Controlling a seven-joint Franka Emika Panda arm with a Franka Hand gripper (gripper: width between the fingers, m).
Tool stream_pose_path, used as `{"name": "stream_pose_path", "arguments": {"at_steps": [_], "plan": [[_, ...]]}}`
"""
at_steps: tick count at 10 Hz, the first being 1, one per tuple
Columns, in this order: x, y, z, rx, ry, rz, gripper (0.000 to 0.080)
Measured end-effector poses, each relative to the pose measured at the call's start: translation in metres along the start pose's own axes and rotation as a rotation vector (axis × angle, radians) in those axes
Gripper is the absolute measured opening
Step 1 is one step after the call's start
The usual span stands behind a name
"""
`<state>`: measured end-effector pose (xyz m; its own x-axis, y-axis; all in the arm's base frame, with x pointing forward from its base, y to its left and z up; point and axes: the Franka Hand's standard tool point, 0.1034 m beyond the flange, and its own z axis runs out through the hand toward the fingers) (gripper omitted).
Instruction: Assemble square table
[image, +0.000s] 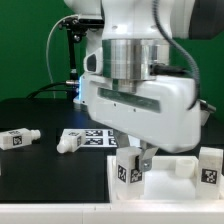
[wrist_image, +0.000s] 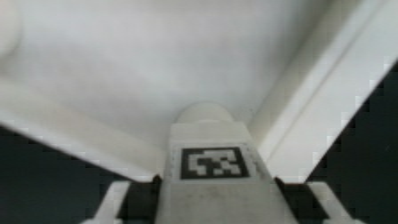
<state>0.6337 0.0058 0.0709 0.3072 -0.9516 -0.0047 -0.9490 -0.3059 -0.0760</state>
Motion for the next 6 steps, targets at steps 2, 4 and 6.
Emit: {"name": "stream_pose_path", "arguments": {"at_steps": [2, 4, 6], "plan": [[0.0014, 0.0002, -0.0002, 0.037, -0.031, 0.311, 0.0285], [0.0017, -0.0002, -0.0003, 0.04, -0.039, 0.427, 0.0285], [0.002, 0.0003, 0.0004, 0.036, -0.028, 0.308, 0.0439]]}}
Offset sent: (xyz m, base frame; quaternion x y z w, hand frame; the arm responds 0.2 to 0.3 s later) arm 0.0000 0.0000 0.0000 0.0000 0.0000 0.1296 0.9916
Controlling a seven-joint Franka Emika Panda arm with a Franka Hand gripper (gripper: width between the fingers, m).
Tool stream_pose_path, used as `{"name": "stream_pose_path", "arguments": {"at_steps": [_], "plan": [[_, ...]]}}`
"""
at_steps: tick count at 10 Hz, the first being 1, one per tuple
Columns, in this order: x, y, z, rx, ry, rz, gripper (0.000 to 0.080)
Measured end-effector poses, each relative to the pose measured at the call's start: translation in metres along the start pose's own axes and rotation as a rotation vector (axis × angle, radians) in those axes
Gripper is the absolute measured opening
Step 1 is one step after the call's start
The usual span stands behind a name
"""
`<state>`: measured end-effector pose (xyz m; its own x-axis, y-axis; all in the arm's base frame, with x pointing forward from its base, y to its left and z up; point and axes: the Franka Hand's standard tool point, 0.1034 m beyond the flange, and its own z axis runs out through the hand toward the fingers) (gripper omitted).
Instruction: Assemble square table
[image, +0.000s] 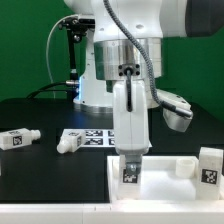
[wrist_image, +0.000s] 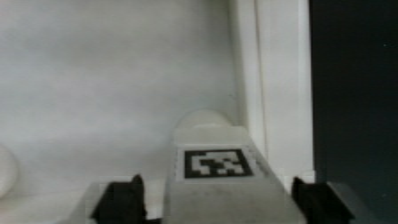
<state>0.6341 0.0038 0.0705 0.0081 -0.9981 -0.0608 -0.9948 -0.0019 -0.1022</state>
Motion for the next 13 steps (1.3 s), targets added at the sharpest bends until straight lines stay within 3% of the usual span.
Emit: {"name": "stream_pose_path", "arguments": {"at_steps": [1, 2, 3, 4, 6, 9, 11, 12, 13], "plan": [[0.001, 0.0, 0.0, -0.004, 0.011, -0.16, 0.0575], [0.005, -0.005, -0.003, 0.011, 0.019, -0.371, 0.0575], [0.002, 0.003, 0.001, 0.017, 0.029, -0.566, 0.0635], [0.001, 0.005, 0.002, 0.011, 0.025, -0.681, 0.0647], [0.004, 0.005, 0.002, 0.006, 0.033, -0.823, 0.0647], [-0.002, 0.007, 0.005, -0.036, 0.039, -1.322, 0.0648], [0.0, 0.004, 0.003, -0.038, 0.034, -1.353, 0.0648], [0.0, 0.004, 0.003, -0.038, 0.034, -1.322, 0.0536], [0.0, 0.004, 0.003, -0.037, 0.034, -1.301, 0.0536]]}}
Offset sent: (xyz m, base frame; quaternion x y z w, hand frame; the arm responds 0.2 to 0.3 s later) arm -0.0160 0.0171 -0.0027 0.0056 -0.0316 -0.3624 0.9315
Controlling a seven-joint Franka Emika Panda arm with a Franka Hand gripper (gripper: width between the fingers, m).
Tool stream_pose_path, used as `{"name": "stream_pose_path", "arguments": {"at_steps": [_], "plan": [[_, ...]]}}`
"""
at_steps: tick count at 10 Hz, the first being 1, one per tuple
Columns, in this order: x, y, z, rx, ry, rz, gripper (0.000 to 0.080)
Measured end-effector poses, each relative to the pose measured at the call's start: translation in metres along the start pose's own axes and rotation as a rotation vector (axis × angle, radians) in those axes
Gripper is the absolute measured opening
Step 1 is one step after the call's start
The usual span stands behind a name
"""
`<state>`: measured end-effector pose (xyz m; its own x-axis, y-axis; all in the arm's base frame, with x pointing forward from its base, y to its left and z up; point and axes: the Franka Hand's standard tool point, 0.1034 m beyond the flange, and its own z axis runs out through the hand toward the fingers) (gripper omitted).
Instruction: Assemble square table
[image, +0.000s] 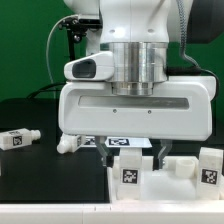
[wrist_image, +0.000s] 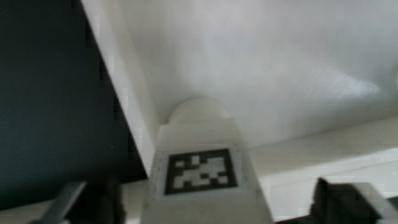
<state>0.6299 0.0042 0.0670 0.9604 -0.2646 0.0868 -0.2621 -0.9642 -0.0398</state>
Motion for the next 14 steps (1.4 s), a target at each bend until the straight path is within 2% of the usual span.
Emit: {"name": "stream_pose_path", "arguments": {"at_steps": [1, 2, 3, 6, 7, 10, 11, 14], "plan": [[0.0, 0.0, 0.0001, 0.0, 0.0, 0.073, 0.0352], [0.0, 0.0007, 0.0002, -0.001, 0.0, 0.161, 0.0352], [0.0009, -0.0001, -0.0003, -0.001, 0.009, 0.248, 0.0284], [-0.0011, -0.0016, 0.0005, -0.017, 0.026, 0.624, 0.0284], [0.0042, -0.0015, 0.0006, -0.021, 0.003, 0.757, 0.0284], [0.0062, 0.0004, 0.0006, 0.024, -0.055, 1.258, 0.0284], [0.0066, -0.0003, 0.0002, 0.029, -0.068, 1.396, 0.0284], [0.0058, -0.0031, 0.0012, 0.019, -0.067, 1.589, 0.0284]]}}
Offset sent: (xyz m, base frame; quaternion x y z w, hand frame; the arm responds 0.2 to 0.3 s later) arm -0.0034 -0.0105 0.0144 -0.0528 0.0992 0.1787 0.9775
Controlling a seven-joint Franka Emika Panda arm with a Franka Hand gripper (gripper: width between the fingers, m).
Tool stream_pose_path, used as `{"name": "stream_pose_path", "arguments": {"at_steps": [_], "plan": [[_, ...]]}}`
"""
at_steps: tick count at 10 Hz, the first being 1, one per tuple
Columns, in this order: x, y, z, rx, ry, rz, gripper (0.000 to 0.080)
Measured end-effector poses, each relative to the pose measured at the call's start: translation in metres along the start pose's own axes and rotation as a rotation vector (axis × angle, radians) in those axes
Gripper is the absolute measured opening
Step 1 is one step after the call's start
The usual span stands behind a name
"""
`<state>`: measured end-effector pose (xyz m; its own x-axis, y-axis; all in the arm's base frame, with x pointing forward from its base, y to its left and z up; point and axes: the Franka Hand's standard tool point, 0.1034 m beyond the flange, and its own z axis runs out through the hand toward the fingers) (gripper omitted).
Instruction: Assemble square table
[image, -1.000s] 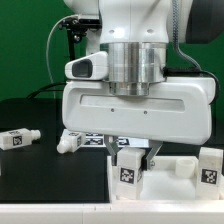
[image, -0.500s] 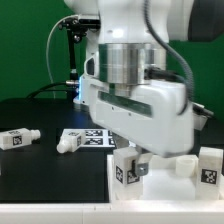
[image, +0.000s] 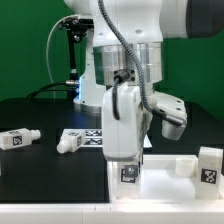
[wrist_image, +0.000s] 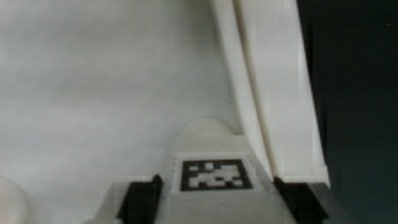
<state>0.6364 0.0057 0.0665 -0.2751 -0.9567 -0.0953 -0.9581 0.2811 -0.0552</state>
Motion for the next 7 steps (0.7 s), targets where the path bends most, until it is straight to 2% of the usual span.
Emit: {"name": "stream_pose_path", "arguments": {"at_steps": [1, 3, 4, 5, 6, 7], "plan": [[0.0, 0.0, 0.0, 0.008, 0.014, -0.005, 0.0284], [0.0, 0.0, 0.0, 0.009, 0.014, -0.01, 0.0284], [-0.002, -0.004, -0.006, 0.009, 0.01, -0.019, 0.0411], [-0.006, -0.015, -0.027, 0.03, -0.008, -0.032, 0.0558], [-0.011, -0.009, -0.039, 0.046, -0.019, -0.048, 0.0558], [-0.022, 0.002, -0.051, 0.035, -0.035, -0.061, 0.0624]]}}
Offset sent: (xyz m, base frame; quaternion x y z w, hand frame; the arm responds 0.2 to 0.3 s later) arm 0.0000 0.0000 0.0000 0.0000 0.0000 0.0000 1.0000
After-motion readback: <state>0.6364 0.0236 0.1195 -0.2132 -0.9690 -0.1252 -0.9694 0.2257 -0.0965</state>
